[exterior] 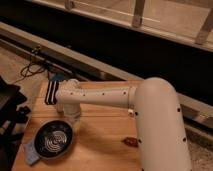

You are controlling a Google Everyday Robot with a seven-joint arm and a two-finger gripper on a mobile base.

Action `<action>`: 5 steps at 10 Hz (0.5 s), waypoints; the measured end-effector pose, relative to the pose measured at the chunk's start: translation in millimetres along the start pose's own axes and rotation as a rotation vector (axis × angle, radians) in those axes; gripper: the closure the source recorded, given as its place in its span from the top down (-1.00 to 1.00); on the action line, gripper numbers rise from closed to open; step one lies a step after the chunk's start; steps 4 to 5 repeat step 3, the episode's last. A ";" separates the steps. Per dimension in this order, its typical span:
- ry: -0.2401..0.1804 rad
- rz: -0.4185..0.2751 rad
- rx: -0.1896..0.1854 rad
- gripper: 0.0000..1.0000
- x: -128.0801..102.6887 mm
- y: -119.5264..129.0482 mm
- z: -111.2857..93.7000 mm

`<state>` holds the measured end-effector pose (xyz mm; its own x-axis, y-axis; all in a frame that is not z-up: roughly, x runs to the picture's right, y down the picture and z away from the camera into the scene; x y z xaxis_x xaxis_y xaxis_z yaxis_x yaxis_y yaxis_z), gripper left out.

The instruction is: Push the ceramic bowl across the table

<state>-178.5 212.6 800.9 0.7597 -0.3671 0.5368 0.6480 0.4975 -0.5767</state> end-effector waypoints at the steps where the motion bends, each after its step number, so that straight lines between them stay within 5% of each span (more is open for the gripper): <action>1: 0.007 -0.011 -0.002 -0.96 -9.2 -3.2 1.4; 5: 0.018 -0.021 -0.004 -0.96 -17.4 -9.9 -0.4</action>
